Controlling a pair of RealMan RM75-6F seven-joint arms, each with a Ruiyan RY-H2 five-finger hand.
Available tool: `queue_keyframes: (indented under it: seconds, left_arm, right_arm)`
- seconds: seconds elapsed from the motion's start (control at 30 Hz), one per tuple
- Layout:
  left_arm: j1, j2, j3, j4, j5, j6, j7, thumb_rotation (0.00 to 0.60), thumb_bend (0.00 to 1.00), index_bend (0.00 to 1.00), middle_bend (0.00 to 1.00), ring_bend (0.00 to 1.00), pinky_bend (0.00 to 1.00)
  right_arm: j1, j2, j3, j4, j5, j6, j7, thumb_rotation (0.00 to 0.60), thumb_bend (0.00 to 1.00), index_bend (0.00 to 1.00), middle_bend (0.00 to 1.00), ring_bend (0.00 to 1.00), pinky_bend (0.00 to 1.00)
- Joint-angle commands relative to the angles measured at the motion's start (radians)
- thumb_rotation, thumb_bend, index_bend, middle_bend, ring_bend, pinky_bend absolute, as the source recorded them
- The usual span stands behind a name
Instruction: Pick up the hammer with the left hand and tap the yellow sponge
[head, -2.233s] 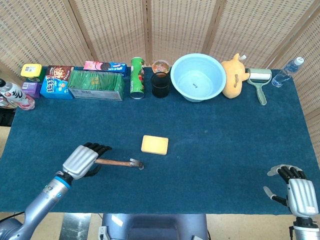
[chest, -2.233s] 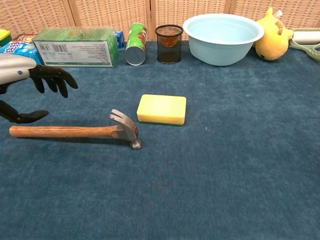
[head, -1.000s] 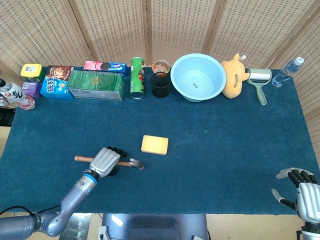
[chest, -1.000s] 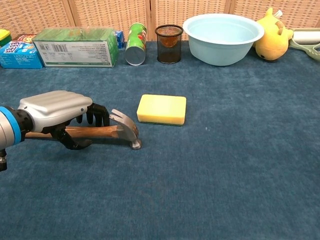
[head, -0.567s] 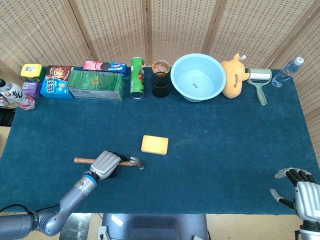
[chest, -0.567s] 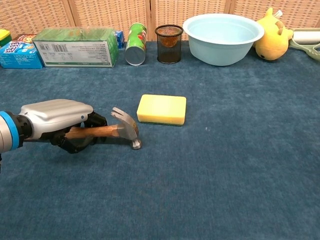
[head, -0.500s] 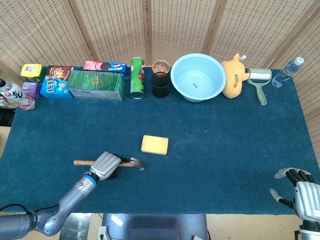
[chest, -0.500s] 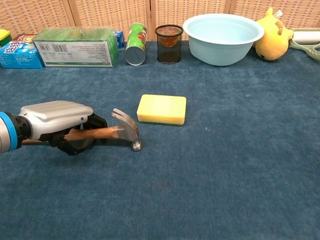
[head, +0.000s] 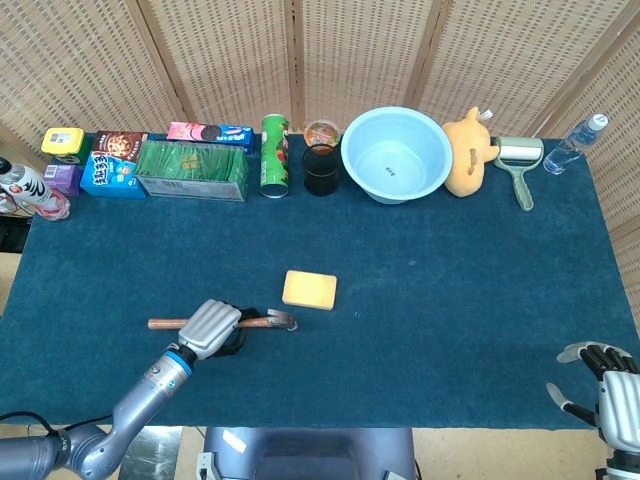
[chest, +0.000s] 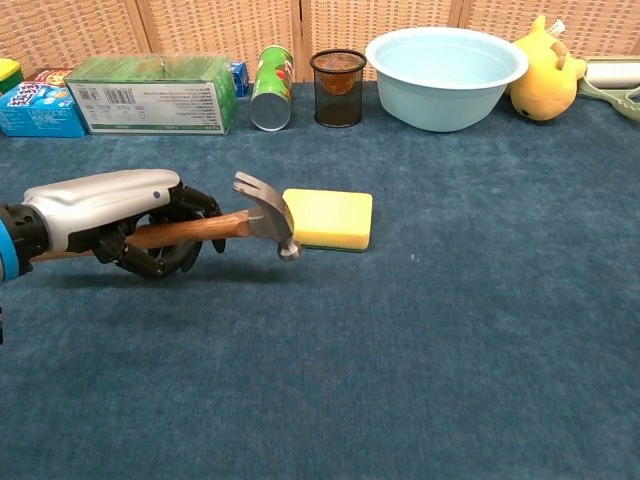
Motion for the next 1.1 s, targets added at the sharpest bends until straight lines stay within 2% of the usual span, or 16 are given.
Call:
queue_keyframes:
  seconds: [0.03,0.23,0.43,0.77,1.1]
  left_arm:
    - [0.020,0.045,-0.006,-0.032,0.025,0.024,-0.070,0.600,0.79,0.48,0.57,0.57,0.69]
    - [0.033,0.143,-0.036,-0.068,0.068,0.055,-0.184,0.600,0.79,0.48,0.59,0.62,0.73]
    - [0.000,0.216,-0.077,-0.084,0.033,0.024,-0.172,0.600,0.78,0.47,0.59,0.63,0.74]
    - [-0.163,0.240,-0.151,-0.063,-0.219,-0.185,-0.093,0.600,0.78,0.48,0.59,0.64,0.75]
    - [-0.331,0.158,-0.137,0.023,-0.502,-0.326,-0.036,0.600,0.78,0.48,0.59,0.65,0.76]
  right_arm:
    - [0.004,-0.001,0.002,0.001,-0.003,-0.003,0.001,0.600,0.22,0.46,0.41,0.33,0.25]
    - [0.015,-0.001,0.009,-0.006,-0.001,-0.017,-0.009,0.600,0.22,0.46,0.41,0.33,0.25]
    - [0.025,-0.005,0.013,-0.015,0.007,-0.038,-0.021,0.600,0.22,0.46,0.41,0.33,0.25]
    - [0.026,-0.009,0.016,-0.027,0.022,-0.047,-0.037,0.600,0.22,0.46,0.41,0.33,0.25]
    - [0.013,-0.002,0.018,-0.037,0.035,-0.035,-0.045,0.600,0.22,0.46,0.41,0.33,0.25]
